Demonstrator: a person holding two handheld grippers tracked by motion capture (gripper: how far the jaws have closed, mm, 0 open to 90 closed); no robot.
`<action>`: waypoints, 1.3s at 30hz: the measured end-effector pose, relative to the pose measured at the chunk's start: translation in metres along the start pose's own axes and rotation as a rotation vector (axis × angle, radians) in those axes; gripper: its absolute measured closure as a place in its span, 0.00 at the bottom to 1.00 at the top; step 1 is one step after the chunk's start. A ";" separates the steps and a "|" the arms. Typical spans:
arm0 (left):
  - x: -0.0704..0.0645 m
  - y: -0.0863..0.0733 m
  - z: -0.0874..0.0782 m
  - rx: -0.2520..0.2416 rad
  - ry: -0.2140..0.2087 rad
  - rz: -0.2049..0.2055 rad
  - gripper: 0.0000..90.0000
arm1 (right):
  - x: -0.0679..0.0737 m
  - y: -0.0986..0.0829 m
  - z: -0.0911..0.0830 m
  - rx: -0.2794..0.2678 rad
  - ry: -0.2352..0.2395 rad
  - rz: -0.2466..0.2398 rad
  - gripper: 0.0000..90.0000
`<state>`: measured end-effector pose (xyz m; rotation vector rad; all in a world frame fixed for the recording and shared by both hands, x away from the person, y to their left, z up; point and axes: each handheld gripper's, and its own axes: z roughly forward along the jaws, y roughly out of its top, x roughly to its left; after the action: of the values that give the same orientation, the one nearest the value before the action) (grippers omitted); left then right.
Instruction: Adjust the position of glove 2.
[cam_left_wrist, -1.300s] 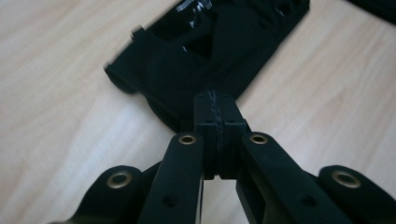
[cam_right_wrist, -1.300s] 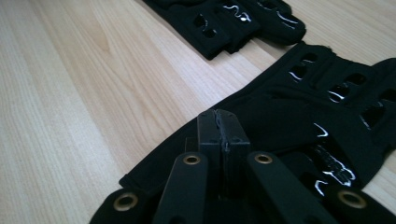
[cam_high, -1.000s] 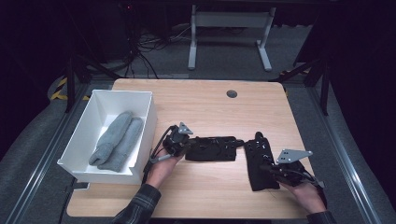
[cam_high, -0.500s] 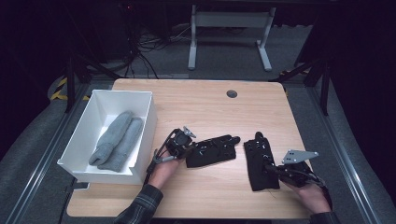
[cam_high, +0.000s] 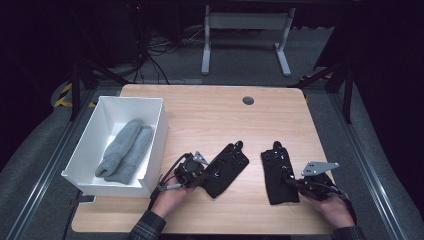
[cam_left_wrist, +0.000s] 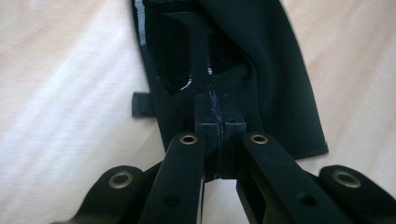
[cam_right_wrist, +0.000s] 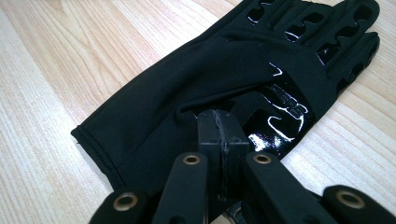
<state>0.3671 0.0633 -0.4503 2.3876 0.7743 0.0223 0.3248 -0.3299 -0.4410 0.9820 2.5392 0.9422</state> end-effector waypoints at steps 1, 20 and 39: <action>-0.003 0.000 0.001 0.000 -0.009 0.006 1.00 | 0.000 0.000 0.000 -0.001 -0.002 0.001 1.00; -0.010 0.014 -0.006 -0.102 -0.032 0.010 0.91 | -0.012 0.004 -0.002 -0.027 -0.040 0.022 1.00; 0.015 0.039 0.032 -0.104 0.087 -0.053 1.00 | -0.026 0.026 0.032 0.018 -0.036 0.019 1.00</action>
<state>0.4060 0.0285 -0.4566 2.2797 0.8566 0.1422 0.3713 -0.3182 -0.4480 1.0204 2.5170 0.9006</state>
